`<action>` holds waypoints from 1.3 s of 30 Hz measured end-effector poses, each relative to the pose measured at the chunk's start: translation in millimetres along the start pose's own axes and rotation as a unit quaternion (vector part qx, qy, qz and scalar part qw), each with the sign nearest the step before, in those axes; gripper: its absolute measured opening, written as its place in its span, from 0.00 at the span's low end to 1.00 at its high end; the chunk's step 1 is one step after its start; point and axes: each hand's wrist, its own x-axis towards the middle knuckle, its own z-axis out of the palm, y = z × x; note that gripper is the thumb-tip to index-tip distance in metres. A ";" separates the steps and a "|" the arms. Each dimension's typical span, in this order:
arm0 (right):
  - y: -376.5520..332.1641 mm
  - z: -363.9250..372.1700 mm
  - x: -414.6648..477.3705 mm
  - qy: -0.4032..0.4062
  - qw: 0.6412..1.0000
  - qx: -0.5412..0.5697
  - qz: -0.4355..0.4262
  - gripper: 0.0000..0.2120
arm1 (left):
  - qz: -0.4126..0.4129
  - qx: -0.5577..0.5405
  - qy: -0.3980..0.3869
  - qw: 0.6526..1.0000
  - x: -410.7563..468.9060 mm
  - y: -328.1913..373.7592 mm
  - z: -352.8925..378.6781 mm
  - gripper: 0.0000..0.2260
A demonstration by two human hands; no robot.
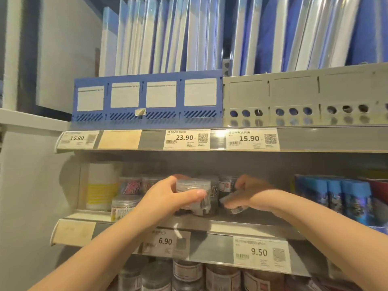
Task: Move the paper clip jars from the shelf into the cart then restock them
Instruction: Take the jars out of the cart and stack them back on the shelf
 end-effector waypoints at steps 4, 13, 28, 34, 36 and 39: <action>7.0 2.7 2.8 -0.023 0.999 -0.041 -0.006 0.31 | -0.003 0.018 -0.011 1.000 6.5 -3.4 1.1 0.17; 10.2 12.3 4.0 -0.006 0.999 -0.042 -0.019 0.34 | -0.004 -0.009 -0.032 0.999 10.3 -4.3 2.6 0.30; 8.8 7.7 2.7 0.035 0.998 -0.048 -0.033 0.36 | 0.031 -0.034 -0.035 0.998 21.8 -12.1 6.0 0.31; -5.5 -23.8 -17.8 0.043 0.994 0.014 -0.101 0.29 | 0.014 -0.064 -0.042 0.997 26.5 -5.3 11.1 0.39; -6.8 -29.1 -28.1 -0.008 0.992 0.032 -0.124 0.32 | 0.028 -0.074 -0.046 0.996 28.6 -1.8 15.2 0.42; -8.0 -25.2 -36.8 -0.063 0.985 0.063 -0.151 0.37 | 0.059 -0.074 -0.074 0.993 29.3 6.6 23.8 0.35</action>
